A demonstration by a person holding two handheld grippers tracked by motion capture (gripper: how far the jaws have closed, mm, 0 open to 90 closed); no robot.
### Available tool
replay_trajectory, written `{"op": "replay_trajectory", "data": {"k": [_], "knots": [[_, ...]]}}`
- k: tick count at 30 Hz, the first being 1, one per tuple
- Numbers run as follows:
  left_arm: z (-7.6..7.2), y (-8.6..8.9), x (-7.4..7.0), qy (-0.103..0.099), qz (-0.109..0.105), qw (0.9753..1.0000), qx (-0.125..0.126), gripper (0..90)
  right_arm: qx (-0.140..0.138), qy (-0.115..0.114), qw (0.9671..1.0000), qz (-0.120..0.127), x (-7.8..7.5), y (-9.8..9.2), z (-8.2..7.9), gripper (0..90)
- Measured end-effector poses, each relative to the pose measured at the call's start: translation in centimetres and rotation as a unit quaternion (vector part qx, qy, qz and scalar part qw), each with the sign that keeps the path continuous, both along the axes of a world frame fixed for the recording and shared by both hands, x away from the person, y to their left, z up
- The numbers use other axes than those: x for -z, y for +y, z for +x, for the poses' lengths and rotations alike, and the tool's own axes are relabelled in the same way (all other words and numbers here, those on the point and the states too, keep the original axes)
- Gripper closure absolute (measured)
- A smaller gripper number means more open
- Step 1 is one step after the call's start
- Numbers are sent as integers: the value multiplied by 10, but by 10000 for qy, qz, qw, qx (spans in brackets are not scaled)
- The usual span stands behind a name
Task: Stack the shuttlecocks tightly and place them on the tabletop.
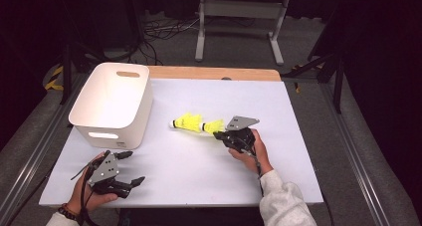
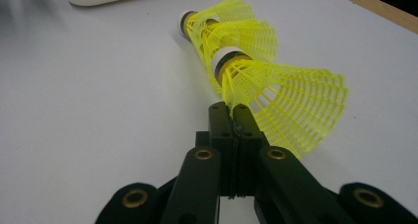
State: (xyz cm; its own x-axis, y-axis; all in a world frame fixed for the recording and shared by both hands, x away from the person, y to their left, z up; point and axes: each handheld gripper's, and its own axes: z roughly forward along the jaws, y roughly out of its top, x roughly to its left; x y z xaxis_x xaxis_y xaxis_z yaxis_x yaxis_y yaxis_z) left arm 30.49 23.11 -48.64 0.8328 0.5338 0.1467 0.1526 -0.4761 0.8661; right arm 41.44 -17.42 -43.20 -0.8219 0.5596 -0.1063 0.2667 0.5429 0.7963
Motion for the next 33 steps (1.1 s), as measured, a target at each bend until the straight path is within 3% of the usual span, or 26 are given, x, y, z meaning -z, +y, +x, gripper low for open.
{"op": "replay_trajectory", "data": {"k": [6, 22, 33], "knots": [[0, 0, 0, -9, -7, 10000, 6, 112, -31, 47, 10000, -9, 1, 5, 10, 900], [-1, -1, 1, 9, -30, 10000, 43, 112, -339, 70, 9993, -115, -1, 28, 17, 899], [-2, -2, 0, -10, -15, 10000, 90, 112, -425, 235, 9987, -181, 8, 41, 23, 895]]}}
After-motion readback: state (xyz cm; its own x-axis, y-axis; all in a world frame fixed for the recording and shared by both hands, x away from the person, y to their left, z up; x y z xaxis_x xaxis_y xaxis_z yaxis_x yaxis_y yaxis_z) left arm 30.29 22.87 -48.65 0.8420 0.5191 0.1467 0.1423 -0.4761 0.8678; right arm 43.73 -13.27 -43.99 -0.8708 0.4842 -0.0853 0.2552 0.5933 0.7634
